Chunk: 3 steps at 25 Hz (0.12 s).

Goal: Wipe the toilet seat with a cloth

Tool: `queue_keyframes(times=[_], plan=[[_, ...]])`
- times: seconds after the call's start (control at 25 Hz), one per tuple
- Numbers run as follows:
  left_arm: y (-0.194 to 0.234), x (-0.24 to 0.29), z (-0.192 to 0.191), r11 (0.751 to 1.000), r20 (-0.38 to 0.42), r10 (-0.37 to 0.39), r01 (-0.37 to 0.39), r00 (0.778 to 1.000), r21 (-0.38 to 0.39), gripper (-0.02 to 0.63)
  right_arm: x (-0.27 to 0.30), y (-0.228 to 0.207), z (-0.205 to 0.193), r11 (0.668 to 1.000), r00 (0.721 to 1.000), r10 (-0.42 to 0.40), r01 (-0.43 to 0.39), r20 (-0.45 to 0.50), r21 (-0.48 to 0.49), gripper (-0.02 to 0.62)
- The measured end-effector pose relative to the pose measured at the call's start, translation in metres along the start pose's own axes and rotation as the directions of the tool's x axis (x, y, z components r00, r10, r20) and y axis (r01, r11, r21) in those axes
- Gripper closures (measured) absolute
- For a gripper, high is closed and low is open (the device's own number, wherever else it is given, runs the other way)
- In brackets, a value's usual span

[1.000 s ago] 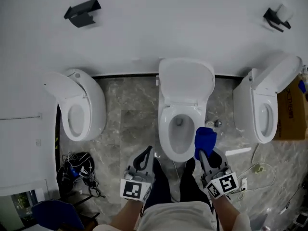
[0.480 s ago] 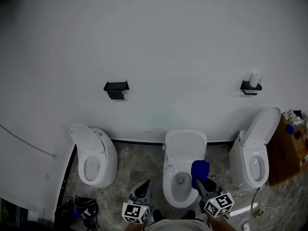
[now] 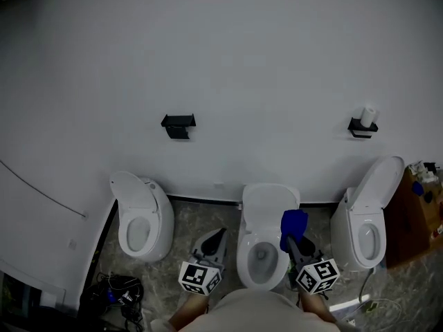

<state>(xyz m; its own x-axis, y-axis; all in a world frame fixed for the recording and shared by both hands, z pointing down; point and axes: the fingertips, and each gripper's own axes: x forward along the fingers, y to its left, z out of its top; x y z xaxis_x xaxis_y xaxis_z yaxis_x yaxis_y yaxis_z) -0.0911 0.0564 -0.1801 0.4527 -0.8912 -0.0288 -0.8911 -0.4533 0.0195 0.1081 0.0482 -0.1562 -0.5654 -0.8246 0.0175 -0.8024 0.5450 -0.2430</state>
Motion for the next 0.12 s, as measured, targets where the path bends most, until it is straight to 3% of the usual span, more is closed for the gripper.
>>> queue_keyframes(times=[0.12], plan=[[-0.0025,0.0031,0.0027,1.0,0.0,-0.018,0.018,1.0,-0.002,0.598,0.0008,0.0028,0.0006,1.0,1.0,-0.002,0.002,0.013,-0.01,0.531]])
